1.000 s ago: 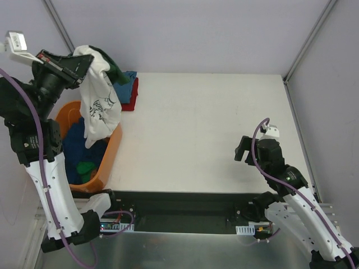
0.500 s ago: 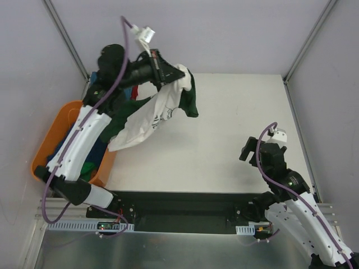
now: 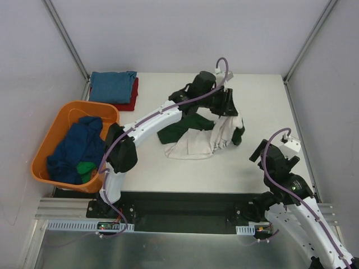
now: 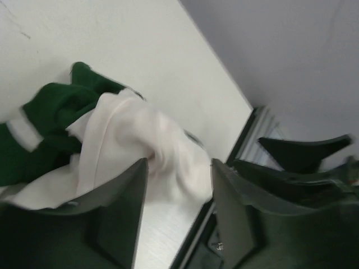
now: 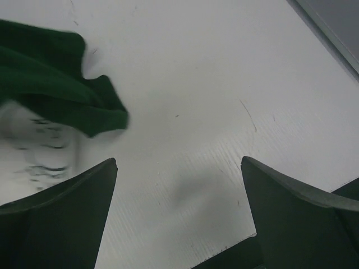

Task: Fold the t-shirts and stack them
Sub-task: Move the tshirt to the center of the board, then flatten out the tshirt

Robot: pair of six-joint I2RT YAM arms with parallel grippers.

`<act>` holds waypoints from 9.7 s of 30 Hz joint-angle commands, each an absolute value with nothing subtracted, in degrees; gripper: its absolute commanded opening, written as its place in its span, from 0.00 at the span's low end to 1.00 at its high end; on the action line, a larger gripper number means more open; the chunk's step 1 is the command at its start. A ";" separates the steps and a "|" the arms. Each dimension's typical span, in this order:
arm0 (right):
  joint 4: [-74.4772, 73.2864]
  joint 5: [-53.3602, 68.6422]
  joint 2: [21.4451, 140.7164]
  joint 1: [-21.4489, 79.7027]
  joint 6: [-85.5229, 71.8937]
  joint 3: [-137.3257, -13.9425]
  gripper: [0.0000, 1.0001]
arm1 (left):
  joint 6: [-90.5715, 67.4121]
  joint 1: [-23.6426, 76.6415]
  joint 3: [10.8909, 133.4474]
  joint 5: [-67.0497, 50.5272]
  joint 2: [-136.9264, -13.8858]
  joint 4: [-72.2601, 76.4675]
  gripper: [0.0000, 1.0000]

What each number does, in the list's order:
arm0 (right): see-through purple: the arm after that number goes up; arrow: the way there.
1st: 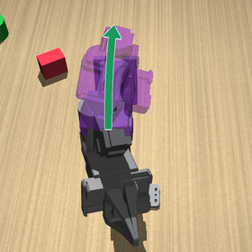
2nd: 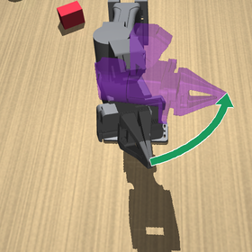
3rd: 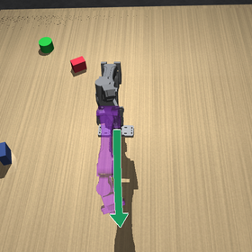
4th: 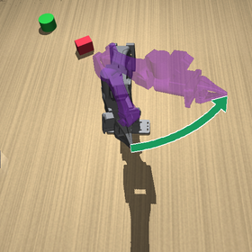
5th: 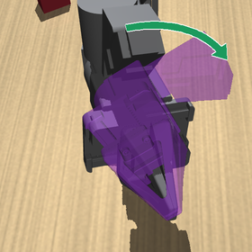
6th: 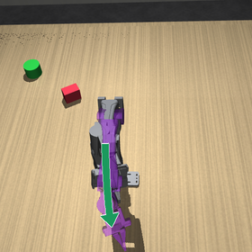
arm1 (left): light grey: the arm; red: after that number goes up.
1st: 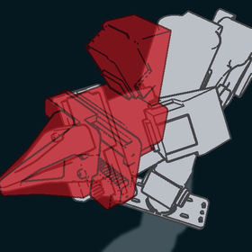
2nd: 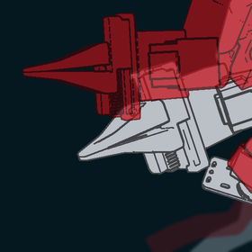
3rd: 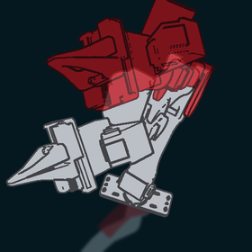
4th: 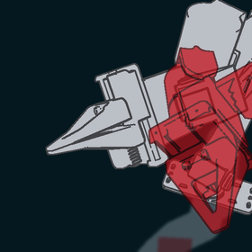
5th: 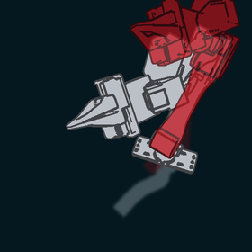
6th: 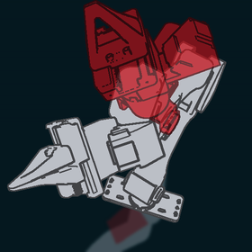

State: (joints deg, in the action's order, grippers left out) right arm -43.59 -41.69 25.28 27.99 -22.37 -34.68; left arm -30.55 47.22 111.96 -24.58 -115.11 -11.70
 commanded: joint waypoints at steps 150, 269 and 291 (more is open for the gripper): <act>-36.91 -16.98 50.72 19.95 -12.14 -99.17 0.01 | -28.48 43.77 85.67 12.95 -36.47 -27.34 0.00; -36.65 15.46 139.69 -5.54 -5.54 -137.02 0.97 | -34.81 27.07 99.32 -20.66 -120.16 -20.92 0.99; -34.79 11.69 61.62 3.51 -8.09 -50.72 0.96 | -46.66 27.33 40.62 -4.76 -67.68 -21.18 0.95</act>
